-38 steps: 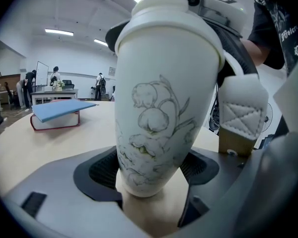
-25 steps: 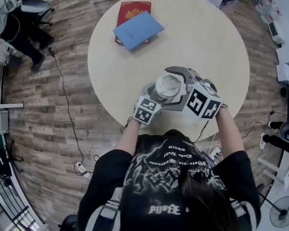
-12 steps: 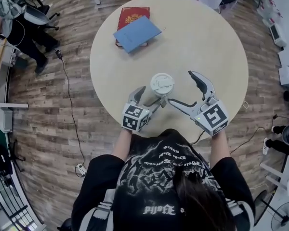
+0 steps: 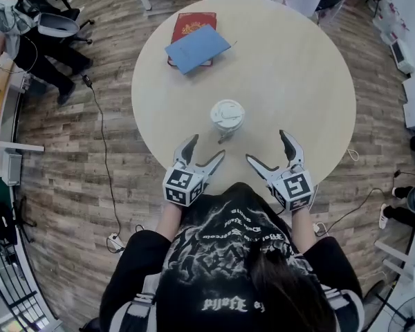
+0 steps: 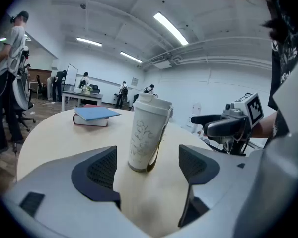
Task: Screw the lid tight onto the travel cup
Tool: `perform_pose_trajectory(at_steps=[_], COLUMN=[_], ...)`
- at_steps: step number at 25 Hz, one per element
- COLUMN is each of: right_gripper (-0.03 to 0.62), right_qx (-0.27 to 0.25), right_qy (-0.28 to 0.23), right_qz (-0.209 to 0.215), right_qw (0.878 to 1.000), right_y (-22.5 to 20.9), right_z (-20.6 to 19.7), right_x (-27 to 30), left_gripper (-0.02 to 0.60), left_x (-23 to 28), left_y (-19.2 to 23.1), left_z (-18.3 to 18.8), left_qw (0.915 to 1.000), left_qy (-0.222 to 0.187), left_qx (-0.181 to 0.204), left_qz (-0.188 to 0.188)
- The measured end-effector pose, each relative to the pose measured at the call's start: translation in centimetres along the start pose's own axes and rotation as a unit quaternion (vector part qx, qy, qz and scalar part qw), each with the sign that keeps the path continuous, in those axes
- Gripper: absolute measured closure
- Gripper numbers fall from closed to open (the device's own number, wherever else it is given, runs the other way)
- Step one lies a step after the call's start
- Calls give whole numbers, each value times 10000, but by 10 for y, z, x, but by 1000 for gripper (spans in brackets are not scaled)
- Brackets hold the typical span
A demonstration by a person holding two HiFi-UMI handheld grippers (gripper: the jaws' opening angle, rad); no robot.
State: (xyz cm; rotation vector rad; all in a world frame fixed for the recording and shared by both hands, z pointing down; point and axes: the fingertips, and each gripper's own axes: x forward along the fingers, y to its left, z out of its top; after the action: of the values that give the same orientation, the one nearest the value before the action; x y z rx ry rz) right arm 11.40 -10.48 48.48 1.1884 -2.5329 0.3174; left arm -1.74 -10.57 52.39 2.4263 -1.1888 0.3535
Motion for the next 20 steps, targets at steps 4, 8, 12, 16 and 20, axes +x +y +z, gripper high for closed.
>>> perform_pose_trajectory(at_steps=[4, 8, 12, 16, 20], right_gripper=[117, 183, 311, 468, 587], right_qx=[461, 420, 493, 452, 374], right_qy=[137, 208, 18, -120, -101], right_qz=[-174, -20, -45, -46, -85], right_qw=[9987, 9989, 9988, 9989, 9992], right_y=[-1, 6, 4, 1, -1], right_z=[-32, -41, -36, -30, -31], right_x=[-14, -19, -20, -25, -32], left_gripper=[187, 187, 195, 450, 548], left_x=[-11, -15, -16, -18, -20], left_y=[-11, -18, -31, -42, -54], left_z=[-4, 3, 8, 14, 13], left_qw=[9999, 9994, 9989, 9972, 9965], left_qy=[-101, -317, -447, -693, -754], left_qx=[-49, -89, -144, -238, -287], left_qz=[34, 52, -88, -139, -239])
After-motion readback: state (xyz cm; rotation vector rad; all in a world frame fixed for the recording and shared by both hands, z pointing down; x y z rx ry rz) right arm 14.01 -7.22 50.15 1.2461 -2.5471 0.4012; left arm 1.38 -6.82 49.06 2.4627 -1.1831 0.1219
